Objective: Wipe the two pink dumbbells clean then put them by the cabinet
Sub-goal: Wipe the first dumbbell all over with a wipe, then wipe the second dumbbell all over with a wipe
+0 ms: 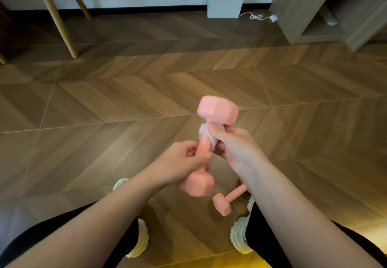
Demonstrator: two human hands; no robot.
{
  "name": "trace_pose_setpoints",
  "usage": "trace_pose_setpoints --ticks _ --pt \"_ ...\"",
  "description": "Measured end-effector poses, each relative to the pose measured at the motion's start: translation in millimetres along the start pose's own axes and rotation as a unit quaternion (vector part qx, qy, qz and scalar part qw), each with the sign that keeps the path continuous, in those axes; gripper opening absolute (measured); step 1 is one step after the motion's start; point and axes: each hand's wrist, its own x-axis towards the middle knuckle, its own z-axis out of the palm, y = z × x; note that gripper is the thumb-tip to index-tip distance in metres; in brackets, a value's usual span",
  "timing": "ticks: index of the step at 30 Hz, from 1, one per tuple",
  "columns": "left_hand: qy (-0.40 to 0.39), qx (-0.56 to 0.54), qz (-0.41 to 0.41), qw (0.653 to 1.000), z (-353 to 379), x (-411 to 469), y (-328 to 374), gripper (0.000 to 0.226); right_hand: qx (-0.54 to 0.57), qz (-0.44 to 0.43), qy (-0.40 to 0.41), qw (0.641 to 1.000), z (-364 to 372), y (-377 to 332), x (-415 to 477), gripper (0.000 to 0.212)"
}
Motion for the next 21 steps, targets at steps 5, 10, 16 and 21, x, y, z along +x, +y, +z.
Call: trace_pose_setpoints --ticks 5,10,16,21 --pt "0.035 0.081 -0.015 0.996 9.1 10.0 -14.7 0.026 -0.068 0.008 0.074 0.995 -2.1 14.6 13.6 0.015" --pt "0.091 0.114 -0.023 0.989 16.5 38.8 -34.3 0.023 -0.058 0.017 0.112 0.992 -5.3 25.7 39.8 0.017" --pt "0.141 0.118 -0.087 0.979 7.9 97.9 -79.0 0.021 -0.093 0.055 0.16 0.981 -30.2 47.0 101.9 0.017" --pt "0.157 0.11 -0.146 0.971 8.0 152.7 -135.7 0.021 -0.161 0.058 0.22 0.96 -48.1 79.9 170.3 0.029"
